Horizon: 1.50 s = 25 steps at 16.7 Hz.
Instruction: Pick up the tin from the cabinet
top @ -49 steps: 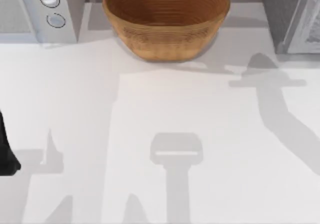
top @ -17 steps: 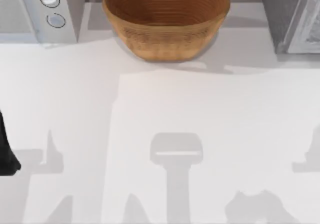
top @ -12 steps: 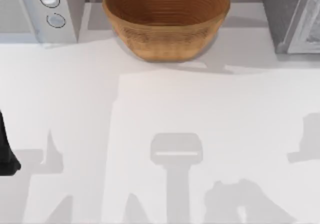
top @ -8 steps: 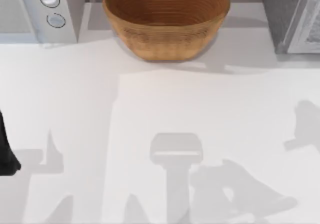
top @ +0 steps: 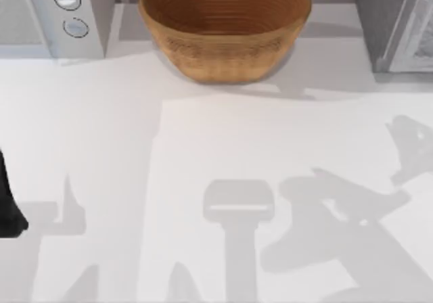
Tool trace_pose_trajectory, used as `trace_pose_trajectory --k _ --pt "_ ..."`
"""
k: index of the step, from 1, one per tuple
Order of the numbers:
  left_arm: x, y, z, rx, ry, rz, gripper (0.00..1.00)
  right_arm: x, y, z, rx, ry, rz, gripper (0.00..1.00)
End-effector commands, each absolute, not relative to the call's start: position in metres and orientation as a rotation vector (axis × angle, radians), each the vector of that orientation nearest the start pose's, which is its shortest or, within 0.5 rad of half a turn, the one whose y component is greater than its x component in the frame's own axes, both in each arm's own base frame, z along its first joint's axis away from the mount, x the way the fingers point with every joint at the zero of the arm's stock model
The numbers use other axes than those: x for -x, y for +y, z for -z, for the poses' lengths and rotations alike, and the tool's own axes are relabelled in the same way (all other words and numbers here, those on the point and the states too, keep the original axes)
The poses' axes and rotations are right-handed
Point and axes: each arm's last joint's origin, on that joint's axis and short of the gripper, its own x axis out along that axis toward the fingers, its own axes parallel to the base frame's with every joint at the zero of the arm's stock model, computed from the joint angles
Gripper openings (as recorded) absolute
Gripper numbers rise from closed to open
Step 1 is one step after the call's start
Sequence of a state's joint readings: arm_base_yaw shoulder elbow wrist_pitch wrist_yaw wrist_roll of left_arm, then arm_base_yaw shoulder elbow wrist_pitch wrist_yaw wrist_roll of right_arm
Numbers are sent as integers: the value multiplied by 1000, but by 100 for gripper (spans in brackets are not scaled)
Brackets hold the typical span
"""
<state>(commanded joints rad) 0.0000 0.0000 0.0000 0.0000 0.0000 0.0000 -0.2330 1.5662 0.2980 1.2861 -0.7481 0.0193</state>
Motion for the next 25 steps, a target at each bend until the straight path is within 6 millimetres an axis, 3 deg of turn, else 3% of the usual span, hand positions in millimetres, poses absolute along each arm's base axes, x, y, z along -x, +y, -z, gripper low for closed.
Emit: trace_pose_trajectory --k 4,9,12,16,17,25 --pt "-106 -1 -160 0 0 0 100 -262 -50 -106 2 -2 -647 0" --pt "-106 -1 -160 0 0 0 100 -265 -61 -62 0 -1 -744 0" --pt "-106 -1 -160 0 0 0 100 -264 -63 -50 -1 0 -767 0" --pt "-106 -1 -160 0 0 0 100 -264 -63 -50 -1 0 -767 0" --pt "-106 -1 -160 0 0 0 100 -266 -65 -3 -115 151 -730 0" --pt "-106 -1 -160 0 0 0 100 -281 -46 -43 -2 2 -766 0"
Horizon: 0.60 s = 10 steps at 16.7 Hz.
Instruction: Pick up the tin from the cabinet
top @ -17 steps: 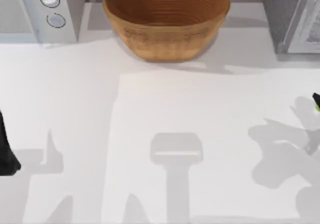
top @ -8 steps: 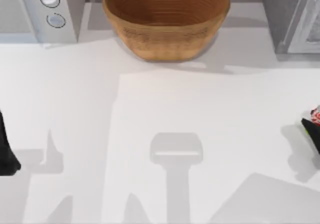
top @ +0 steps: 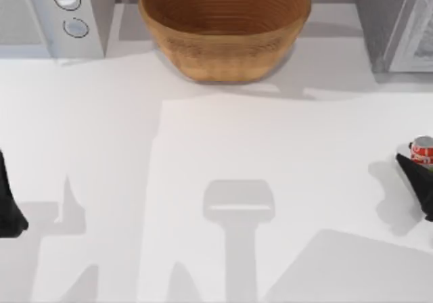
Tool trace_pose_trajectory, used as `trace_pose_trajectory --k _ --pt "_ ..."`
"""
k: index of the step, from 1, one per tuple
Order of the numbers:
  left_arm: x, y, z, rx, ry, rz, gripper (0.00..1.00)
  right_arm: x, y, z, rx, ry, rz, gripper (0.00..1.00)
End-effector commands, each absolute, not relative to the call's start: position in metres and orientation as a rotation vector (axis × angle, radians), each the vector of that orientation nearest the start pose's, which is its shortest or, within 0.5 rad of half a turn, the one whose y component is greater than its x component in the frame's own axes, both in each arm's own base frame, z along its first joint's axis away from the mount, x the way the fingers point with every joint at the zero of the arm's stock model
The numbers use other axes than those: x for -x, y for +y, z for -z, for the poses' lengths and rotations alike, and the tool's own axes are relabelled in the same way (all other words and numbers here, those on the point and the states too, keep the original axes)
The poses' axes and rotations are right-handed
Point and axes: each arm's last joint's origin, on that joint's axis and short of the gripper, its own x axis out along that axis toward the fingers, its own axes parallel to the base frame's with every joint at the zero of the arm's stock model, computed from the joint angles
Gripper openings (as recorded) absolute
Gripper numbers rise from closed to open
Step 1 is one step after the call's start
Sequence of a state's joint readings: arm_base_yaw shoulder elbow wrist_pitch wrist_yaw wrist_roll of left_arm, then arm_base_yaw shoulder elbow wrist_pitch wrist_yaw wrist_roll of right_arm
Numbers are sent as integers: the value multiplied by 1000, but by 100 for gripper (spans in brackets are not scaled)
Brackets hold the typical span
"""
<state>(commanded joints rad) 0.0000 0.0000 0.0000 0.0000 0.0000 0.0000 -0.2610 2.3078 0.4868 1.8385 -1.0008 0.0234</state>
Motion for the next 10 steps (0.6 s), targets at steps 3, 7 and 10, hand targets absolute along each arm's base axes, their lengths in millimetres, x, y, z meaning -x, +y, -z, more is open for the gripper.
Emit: trace_pose_trajectory --k 3,7,10 --pt "-106 -1 -160 0 0 0 100 -281 -46 -44 -1 0 -767 0" --pt "-106 -1 -160 0 0 0 100 -281 -46 -44 -1 0 -767 30" --pt "-106 -1 -160 0 0 0 100 -281 -46 -44 -1 0 -767 53"
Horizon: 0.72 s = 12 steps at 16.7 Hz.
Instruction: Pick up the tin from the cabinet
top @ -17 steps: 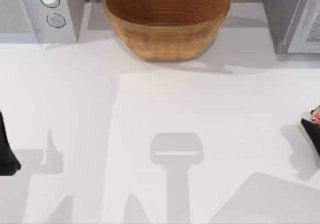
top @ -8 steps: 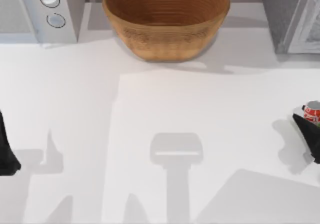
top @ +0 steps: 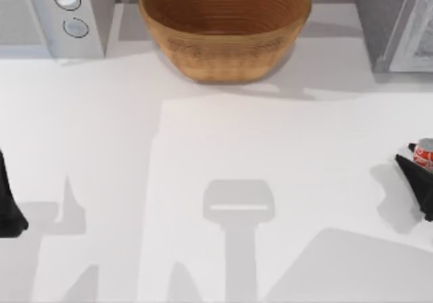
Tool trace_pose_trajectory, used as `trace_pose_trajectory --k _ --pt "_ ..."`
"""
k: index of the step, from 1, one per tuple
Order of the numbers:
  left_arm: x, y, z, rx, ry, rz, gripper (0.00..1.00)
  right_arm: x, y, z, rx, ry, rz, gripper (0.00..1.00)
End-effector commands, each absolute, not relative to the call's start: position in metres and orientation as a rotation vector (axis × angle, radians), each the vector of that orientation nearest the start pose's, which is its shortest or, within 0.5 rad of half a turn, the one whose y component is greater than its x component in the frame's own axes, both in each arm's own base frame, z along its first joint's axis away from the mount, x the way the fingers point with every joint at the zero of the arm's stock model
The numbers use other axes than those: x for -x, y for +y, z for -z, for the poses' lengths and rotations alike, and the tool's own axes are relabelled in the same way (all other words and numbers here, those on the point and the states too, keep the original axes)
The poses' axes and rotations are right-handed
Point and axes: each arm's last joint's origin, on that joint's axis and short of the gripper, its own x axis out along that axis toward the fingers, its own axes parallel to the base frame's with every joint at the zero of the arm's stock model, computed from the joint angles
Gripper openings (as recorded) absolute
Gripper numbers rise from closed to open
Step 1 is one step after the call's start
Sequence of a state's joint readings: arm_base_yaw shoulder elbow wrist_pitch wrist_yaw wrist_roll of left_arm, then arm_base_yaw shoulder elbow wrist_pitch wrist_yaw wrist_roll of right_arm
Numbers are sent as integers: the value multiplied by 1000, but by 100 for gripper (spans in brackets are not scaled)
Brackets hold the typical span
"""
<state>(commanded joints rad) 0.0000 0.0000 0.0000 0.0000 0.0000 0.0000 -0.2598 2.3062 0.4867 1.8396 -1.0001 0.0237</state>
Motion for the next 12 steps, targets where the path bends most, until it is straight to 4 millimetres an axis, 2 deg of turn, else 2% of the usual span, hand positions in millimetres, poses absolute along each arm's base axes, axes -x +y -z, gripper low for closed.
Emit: trace_pose_trajectory --k 6,12 --pt "-106 -1 -160 0 0 0 100 -281 -46 -44 -1 0 -767 98" --pt "-106 -1 -160 0 0 0 100 -281 -46 -44 -1 0 -767 100"
